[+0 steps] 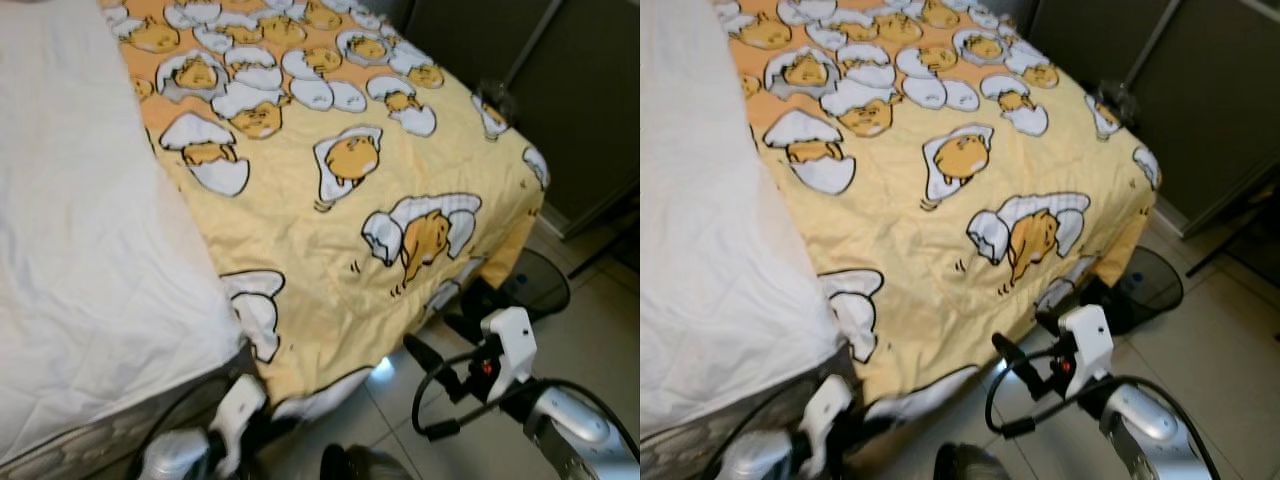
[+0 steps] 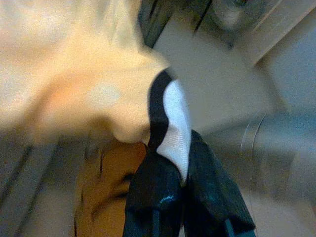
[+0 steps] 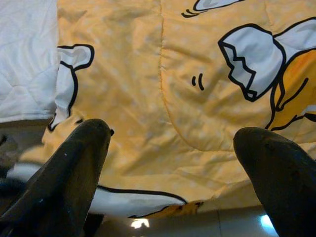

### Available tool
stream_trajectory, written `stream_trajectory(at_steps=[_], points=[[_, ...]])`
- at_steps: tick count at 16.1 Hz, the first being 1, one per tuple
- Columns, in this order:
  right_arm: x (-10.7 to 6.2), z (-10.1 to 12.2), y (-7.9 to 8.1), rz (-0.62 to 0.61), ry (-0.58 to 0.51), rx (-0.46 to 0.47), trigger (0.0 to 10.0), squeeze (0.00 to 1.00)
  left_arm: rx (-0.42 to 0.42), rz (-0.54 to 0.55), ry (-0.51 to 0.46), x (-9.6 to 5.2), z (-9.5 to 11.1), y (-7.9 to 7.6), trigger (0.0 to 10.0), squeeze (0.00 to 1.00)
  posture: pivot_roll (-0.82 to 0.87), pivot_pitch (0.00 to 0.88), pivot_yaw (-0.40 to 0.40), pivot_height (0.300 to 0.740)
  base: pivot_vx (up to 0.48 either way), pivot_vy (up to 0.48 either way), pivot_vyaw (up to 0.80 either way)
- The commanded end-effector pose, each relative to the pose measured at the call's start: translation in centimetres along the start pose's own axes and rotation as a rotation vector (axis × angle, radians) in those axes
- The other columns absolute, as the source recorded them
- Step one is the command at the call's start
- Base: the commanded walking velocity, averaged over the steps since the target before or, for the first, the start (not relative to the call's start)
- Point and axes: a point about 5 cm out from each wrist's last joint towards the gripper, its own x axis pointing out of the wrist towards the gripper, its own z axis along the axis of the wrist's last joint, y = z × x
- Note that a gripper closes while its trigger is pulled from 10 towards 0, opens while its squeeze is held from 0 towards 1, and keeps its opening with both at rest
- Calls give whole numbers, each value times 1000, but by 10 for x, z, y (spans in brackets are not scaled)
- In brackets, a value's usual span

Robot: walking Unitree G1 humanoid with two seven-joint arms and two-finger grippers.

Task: Clean up the room

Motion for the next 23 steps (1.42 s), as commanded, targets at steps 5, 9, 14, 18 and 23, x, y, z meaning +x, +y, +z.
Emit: stream_trajectory(at_steps=[5, 9, 14, 18, 23], points=[[-6, -6, -1, -4, 28, 8, 10000, 0, 70, 11, -61, 6, 23, 1, 10000, 0, -189, 136, -124, 731, -288, 0, 0], [-5, -7, 0, -2, 31, 6, 10000, 0, 74, 11, -75, 11, 35, -4, 10000, 0, -189, 136, -124, 731, 0, 0, 0], [-5, -9, 2, 8, 37, 6, 10000, 0, 106, 19, -84, 16, 46, -7, 10000, 0, -192, 139, -124, 731, 0, 0, 0], [-6, -10, 3, 10, 41, 2, 10000, 0, 85, 9, -60, 26, 49, -14, 10000, 47, -197, 138, -121, 731, 0, 0, 0], [-8, -13, 6, 17, 48, 1, 10000, 0, -80, -88, -78, 27, 44, -31, 10000, 1000, -200, 138, -114, 731, 0, 0, 0]])
